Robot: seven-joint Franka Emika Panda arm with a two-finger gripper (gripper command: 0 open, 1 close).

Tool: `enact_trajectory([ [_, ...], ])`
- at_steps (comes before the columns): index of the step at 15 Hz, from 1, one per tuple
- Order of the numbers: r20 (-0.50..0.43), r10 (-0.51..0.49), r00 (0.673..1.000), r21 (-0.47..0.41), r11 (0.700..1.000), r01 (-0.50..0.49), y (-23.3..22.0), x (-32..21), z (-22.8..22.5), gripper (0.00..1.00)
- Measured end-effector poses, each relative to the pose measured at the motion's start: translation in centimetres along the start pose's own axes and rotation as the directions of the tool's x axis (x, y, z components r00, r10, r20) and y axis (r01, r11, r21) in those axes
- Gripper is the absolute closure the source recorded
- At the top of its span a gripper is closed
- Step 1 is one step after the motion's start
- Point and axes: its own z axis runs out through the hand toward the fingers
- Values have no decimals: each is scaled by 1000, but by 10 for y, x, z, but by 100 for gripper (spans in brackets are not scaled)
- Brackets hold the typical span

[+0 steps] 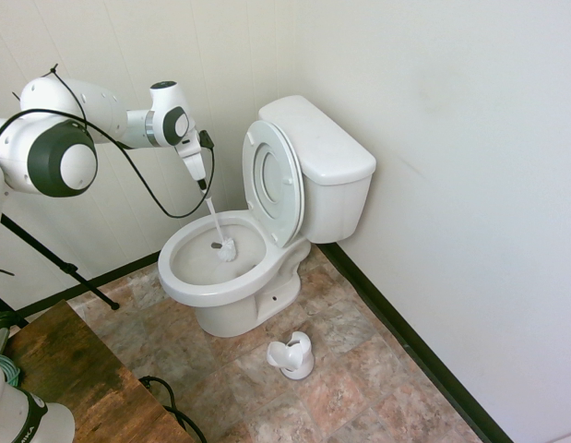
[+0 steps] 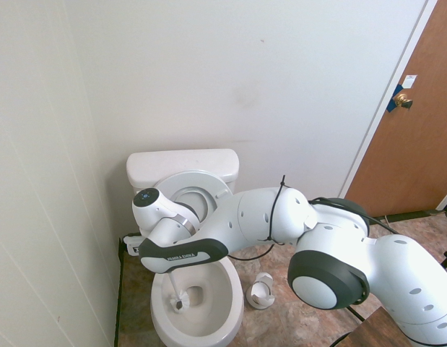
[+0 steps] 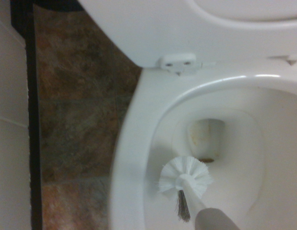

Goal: Clean the toilet

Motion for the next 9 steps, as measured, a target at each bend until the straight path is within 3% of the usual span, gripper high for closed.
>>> enact_trajectory([
  [6, -22, 8, 1000, -74, 997, -9, 54, 30, -5, 100],
  [9, -30, 54, 998, -87, 995, -56, 70, 85, -3, 100],
])
